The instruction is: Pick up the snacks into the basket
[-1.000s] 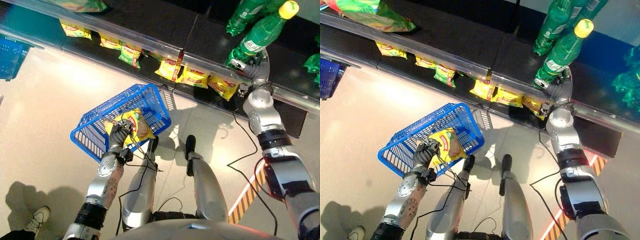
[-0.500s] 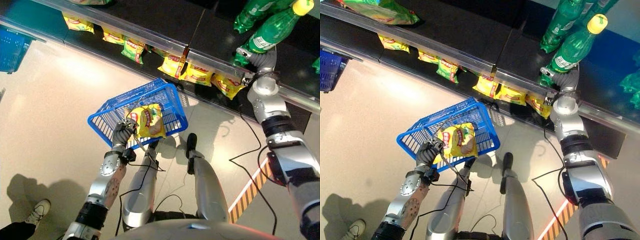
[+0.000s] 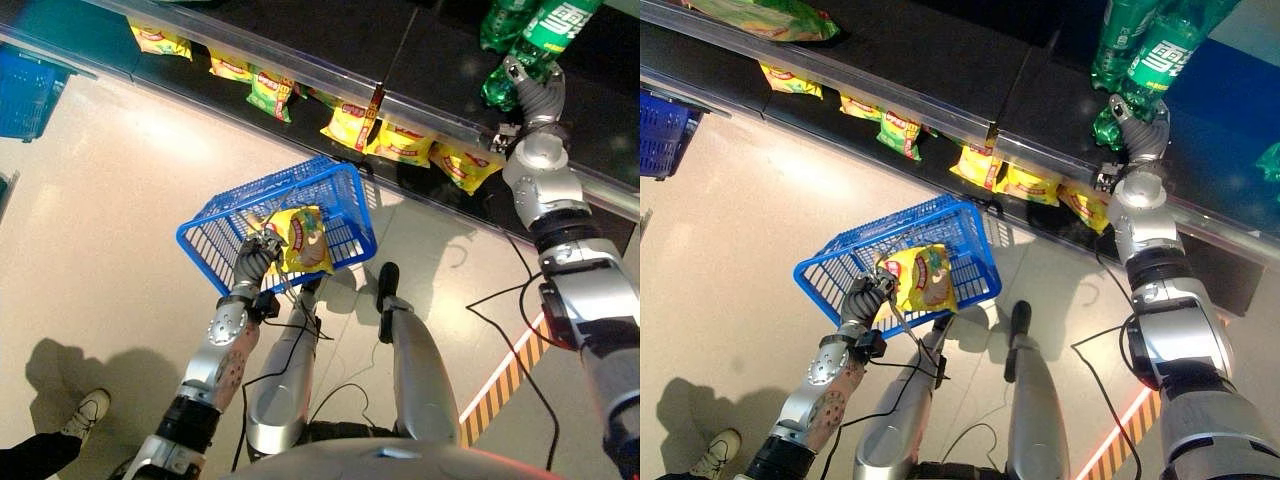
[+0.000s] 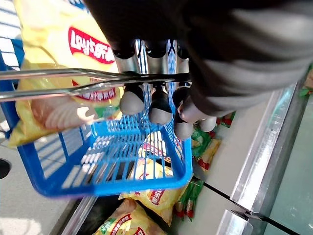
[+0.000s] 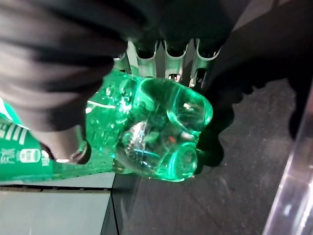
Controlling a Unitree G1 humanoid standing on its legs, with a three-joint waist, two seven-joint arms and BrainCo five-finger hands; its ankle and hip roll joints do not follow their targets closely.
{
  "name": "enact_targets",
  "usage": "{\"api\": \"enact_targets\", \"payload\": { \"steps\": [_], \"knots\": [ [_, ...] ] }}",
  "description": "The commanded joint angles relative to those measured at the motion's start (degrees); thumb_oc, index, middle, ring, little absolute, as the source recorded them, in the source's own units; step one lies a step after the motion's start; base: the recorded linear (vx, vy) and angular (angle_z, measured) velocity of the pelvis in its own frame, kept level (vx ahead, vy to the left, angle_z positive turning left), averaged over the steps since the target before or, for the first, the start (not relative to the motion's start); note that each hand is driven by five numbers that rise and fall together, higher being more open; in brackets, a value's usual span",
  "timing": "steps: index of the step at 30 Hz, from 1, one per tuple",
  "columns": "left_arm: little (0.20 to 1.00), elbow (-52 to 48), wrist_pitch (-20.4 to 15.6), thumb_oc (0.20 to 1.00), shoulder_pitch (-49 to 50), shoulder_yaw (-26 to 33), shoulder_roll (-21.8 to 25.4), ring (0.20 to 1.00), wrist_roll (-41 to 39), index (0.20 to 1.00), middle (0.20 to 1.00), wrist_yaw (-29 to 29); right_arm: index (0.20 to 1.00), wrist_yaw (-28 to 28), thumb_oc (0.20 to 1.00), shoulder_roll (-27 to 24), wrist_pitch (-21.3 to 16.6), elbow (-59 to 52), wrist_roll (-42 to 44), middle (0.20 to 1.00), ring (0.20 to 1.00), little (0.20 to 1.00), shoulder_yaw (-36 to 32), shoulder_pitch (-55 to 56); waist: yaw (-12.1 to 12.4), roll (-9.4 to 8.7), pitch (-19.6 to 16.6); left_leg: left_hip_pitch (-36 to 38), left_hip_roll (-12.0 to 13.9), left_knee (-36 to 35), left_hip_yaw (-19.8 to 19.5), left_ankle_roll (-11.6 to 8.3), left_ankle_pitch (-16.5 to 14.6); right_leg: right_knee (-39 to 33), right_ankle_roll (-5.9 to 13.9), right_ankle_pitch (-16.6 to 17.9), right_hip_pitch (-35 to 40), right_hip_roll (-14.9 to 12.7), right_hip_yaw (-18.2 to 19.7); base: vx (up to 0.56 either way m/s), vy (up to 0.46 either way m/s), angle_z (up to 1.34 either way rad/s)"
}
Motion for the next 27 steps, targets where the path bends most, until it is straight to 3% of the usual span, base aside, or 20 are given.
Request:
{"api": "enact_targets", "payload": {
  "steps": [1, 6, 11, 13, 14, 20, 27],
  "knots": [
    [0.200, -11.1, -6.5, 0.200, 0.2, 1.8, 1.7, 0.200, 0.3, 0.200, 0.200, 0.4, 0.200, -0.8, 0.200, -2.2, -3.8, -8.9, -1.8, 0.200, 0.200, 0.200, 1.2, 0.6, 0.3, 1.01, -0.7, 0.1, -4.9, 2.8, 3.4, 3.24, -3.5, -0.8, 3.60, -2.2, 0.9, 0.6, 0.7, 0.00, 0.000, 0.00],
    [0.200, -10.2, -6.7, 0.200, 0.0, 3.5, 0.3, 0.200, 0.9, 0.200, 0.200, 1.2, 0.200, -1.8, 0.200, 1.4, -5.5, -23.8, -6.6, 0.200, 0.200, 0.200, -3.6, 12.1, -0.6, 0.87, -0.9, 1.4, -4.7, 2.4, 3.4, 3.35, -3.5, -0.8, 3.50, -2.7, 2.1, 0.6, 0.8, 0.01, -0.001, 0.00],
    [0.200, -10.2, -6.6, 0.200, 1.1, 6.5, -0.6, 0.200, 0.4, 0.200, 0.200, 0.3, 0.200, 4.5, 0.200, 7.3, -6.9, -42.1, -13.1, 0.200, 0.200, 0.200, -8.7, 32.4, -2.8, -0.15, -4.5, 4.3, -4.2, 1.9, 3.3, 3.61, -4.4, -1.8, 3.47, -3.4, 5.7, 0.3, 1.2, 0.06, 0.004, 0.01],
    [0.200, -10.3, -6.6, 0.200, 1.3, 6.4, -0.6, 0.200, 0.3, 0.200, 0.200, 0.2, 0.200, 4.5, 0.200, 7.4, -6.7, -42.5, -13.1, 0.200, 0.200, 0.200, -8.8, 32.9, -2.8, -0.15, -4.6, 4.4, -4.2, 1.8, 3.2, 3.61, -4.4, -1.9, 3.47, -3.4, 5.8, 0.3, 1.2, 0.03, 0.008, 0.03],
    [0.200, -10.6, -6.6, 0.200, 1.8, 7.4, -0.7, 0.200, -0.2, 0.200, 0.200, -0.6, 0.200, 7.8, 0.200, 8.3, -8.0, -46.1, -12.4, 0.200, 0.200, 0.200, -9.1, 37.1, -3.3, -0.49, -5.6, 5.3, -4.0, 1.7, 3.3, 3.62, -4.7, -2.4, 3.54, -3.5, 7.0, 0.3, 1.4, 0.05, 0.008, 0.01],
    [0.200, -10.7, -7.1, 0.200, 1.2, 8.9, -0.5, 0.200, -0.2, 0.200, 0.200, -2.3, 0.200, 14.4, 0.200, 9.0, -8.9, -51.6, -14.0, 0.200, 0.200, 0.200, -8.4, 45.6, -4.5, -0.74, -6.5, 5.7, -3.6, 1.6, 3.7, 3.61, -4.6, -2.4, 3.43, -3.5, 7.2, 0.1, 1.7, 0.00, 0.000, -0.01],
    [0.200, -9.7, -7.5, 0.200, 1.2, 8.4, -1.7, 0.200, 0.7, 0.200, 0.200, -2.1, 0.200, 16.3, 0.200, 11.9, -9.9, -52.3, -12.9, 0.200, 0.200, 0.200, -7.3, 48.7, -5.3, -0.26, -7.6, 6.8, -3.4, -0.1, 4.2, 3.76, -4.2, -3.0, 3.48, -3.3, 7.5, 0.7, 2.2, 0.01, 0.014, -0.07]
  ]
}}
